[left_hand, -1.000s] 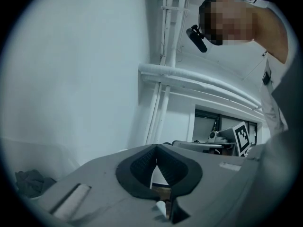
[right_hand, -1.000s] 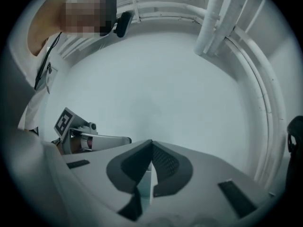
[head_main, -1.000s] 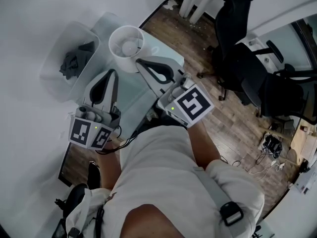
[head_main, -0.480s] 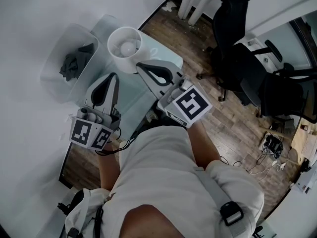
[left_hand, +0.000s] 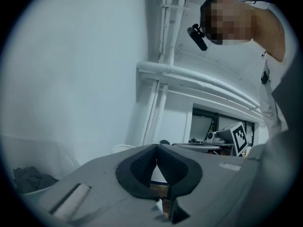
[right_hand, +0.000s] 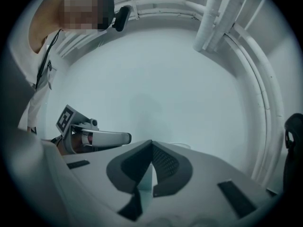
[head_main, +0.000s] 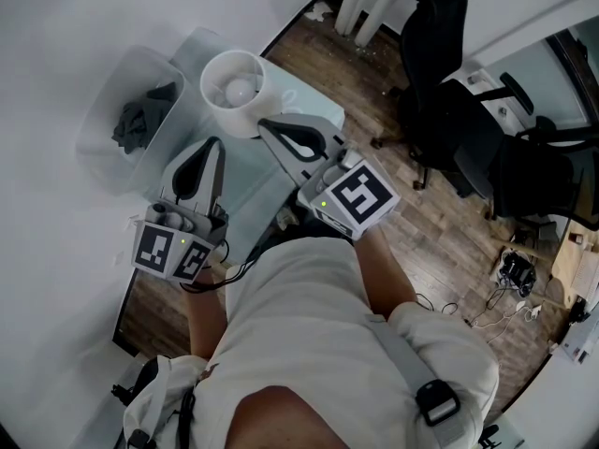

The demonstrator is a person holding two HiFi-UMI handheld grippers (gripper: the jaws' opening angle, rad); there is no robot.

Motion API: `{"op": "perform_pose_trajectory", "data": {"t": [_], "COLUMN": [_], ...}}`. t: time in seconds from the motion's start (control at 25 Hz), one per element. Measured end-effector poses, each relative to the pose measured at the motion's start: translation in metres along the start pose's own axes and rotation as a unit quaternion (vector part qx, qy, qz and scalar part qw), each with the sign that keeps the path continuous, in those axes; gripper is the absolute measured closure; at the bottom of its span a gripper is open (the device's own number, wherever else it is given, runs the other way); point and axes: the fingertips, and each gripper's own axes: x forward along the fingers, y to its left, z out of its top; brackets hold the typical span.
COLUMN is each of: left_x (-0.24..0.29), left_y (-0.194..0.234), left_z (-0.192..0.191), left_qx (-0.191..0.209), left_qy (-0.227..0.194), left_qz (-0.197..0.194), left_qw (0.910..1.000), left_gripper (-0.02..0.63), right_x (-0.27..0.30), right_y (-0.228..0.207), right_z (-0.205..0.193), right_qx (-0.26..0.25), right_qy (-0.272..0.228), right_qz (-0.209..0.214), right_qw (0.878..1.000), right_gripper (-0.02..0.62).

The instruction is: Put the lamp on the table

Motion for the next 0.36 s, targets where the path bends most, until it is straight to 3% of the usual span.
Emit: {"op": "perform_pose_trajectory", "data": {"t": [0.36], "left_x": [0.0017], "left_y": [-0.0011], "left_z": [-0.0015], "left_qx": [-0.001], "left_qy": [0.002], "left_qz": [0.0], "left_qw": [1.0], "left_gripper": [0.606], "right_x": [-0.0017], "right_y": [-0.0007], "right_z": [-0.0042], "right_qx": [-0.002], "right_qy": [0.006], "right_qz": [0.003], "right_qw": [1.0], "right_gripper": [0.597]}}
